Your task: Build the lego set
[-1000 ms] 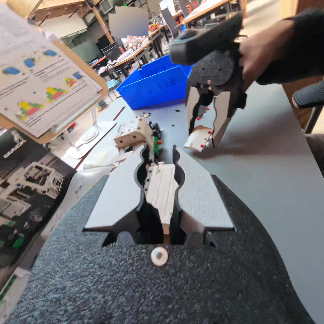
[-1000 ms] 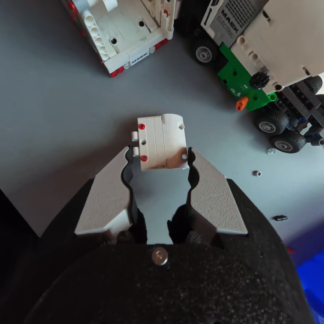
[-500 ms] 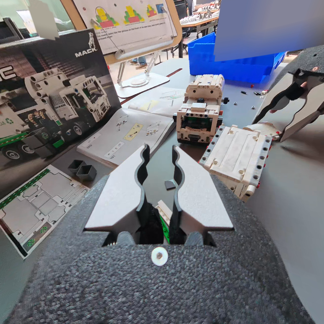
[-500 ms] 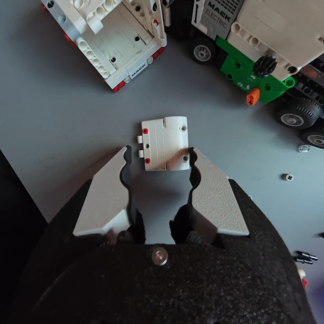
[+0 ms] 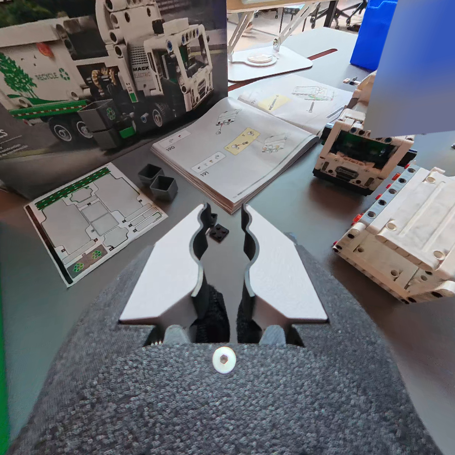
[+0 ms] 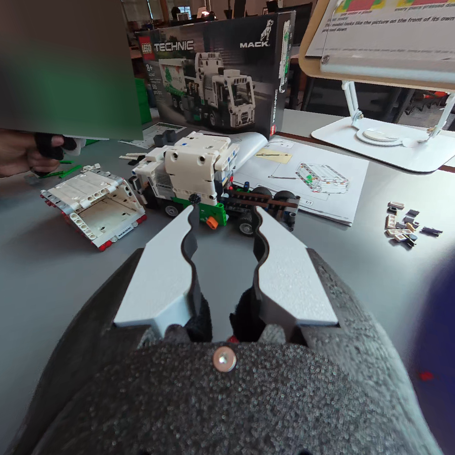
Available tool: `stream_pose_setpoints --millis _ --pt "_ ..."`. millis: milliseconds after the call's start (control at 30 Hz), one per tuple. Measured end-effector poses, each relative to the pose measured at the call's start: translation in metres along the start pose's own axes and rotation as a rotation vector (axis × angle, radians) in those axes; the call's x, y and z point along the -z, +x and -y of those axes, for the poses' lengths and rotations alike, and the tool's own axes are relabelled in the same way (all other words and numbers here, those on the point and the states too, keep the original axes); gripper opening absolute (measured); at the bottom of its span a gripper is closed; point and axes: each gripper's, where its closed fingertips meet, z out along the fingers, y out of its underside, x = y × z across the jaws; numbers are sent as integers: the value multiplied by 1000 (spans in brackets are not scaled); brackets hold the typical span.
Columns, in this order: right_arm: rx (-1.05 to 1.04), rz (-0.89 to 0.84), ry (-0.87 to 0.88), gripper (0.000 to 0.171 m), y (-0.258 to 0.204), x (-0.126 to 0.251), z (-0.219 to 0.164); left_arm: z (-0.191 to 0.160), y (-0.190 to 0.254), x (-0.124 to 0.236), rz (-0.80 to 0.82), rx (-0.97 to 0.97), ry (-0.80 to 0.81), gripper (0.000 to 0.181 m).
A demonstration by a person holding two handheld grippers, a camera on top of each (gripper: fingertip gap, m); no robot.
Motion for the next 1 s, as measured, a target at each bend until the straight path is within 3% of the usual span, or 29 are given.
stream_pose_setpoints --millis 400,600,767,1000 --pt "15 -23 18 43 -3 3 0 6 7 4 -19 -37 16 21" --pt "134 -317 -50 40 47 56 4 1 2 2 7 -58 -8 21" --pt "77 -370 -296 40 72 95 -44 3 5 4 -24 -21 4 21" --pt "13 -415 -383 33 85 130 -79 7 4 7 15 -78 14 21"
